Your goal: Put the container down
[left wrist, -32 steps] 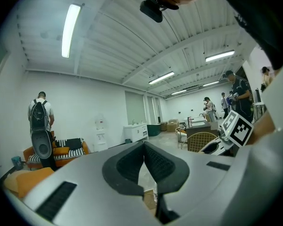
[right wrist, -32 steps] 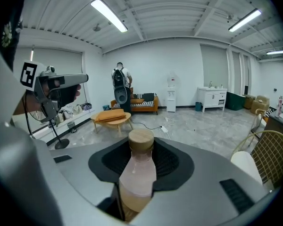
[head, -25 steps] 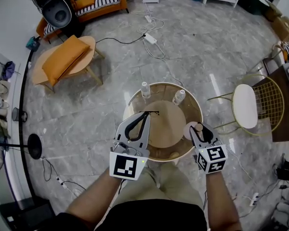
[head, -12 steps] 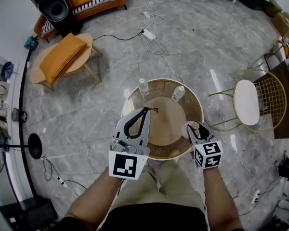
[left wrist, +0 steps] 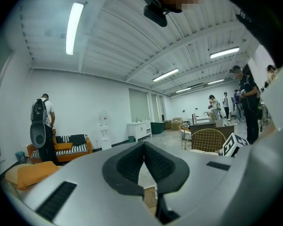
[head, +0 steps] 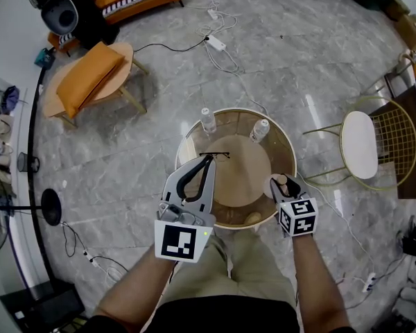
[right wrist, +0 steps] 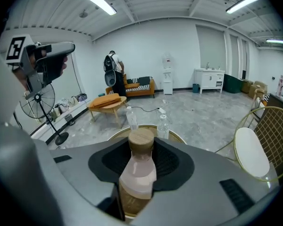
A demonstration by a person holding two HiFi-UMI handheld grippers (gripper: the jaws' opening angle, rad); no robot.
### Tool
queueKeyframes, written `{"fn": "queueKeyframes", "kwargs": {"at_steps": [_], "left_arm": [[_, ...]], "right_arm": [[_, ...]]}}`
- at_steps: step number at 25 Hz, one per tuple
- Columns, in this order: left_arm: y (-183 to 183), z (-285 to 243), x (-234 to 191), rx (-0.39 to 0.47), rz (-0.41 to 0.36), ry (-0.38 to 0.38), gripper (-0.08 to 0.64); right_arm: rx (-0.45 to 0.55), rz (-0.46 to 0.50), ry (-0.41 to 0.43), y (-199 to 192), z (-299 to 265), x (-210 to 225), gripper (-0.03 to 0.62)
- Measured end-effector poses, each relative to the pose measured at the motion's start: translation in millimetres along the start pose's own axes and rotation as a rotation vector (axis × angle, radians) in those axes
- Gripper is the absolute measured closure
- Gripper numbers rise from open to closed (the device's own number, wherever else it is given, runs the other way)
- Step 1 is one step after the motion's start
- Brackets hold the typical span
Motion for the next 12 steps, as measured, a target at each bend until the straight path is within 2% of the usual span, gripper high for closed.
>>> {"fn": "queueKeyframes", "kwargs": {"at_steps": [12], "left_arm": [[-14.8, -5.6, -10.9, -0.032, -0.006, 0.007, 0.545]], "right_arm": [[-0.085, 0.023, 0.022, -16.9, -43.3, 2.4, 0.44]]}}
Point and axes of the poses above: the fingertips, and each gripper's own axes: z backward along the fingers, x to its right, y out of its top, the point moved 9 cm from there along z, backward along the fingers, and after that the axes turned 12 degrees about -x, right-handed, at the moved point
